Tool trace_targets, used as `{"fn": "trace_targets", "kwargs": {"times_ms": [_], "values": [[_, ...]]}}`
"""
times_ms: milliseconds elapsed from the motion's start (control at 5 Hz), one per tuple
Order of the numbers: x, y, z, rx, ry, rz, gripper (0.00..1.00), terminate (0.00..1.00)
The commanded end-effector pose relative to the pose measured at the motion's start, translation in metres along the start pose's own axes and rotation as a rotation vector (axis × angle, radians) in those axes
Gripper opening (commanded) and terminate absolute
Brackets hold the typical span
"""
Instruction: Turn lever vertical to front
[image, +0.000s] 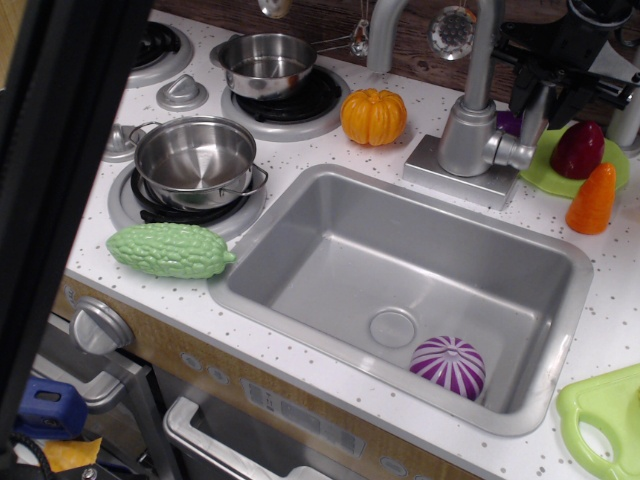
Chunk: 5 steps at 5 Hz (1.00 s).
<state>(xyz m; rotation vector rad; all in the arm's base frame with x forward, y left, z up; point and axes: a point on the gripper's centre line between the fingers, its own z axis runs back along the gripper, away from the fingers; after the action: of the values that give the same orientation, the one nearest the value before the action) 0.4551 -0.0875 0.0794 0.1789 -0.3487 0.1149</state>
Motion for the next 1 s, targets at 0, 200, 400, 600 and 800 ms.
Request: {"fn": "trace_targets", "kwargs": {"times_ms": [0, 200, 400, 600, 800], "values": [[-0.013, -0.001, 0.039, -0.016, 0.037, 0.119, 0.0, 0.0], [-0.027, -0.002, 0.041, -0.069, 0.084, 0.166, 0.0, 0.0], [-0.033, 0.0, 0.034, -0.154, 0.171, 0.212, 0.0, 0.0], [-0.039, -0.001, 0.027, -0.188, 0.241, 0.232, 0.0, 0.0], [-0.043, -0.004, 0.02, -0.198, 0.254, 0.231, 0.0, 0.0]]}}
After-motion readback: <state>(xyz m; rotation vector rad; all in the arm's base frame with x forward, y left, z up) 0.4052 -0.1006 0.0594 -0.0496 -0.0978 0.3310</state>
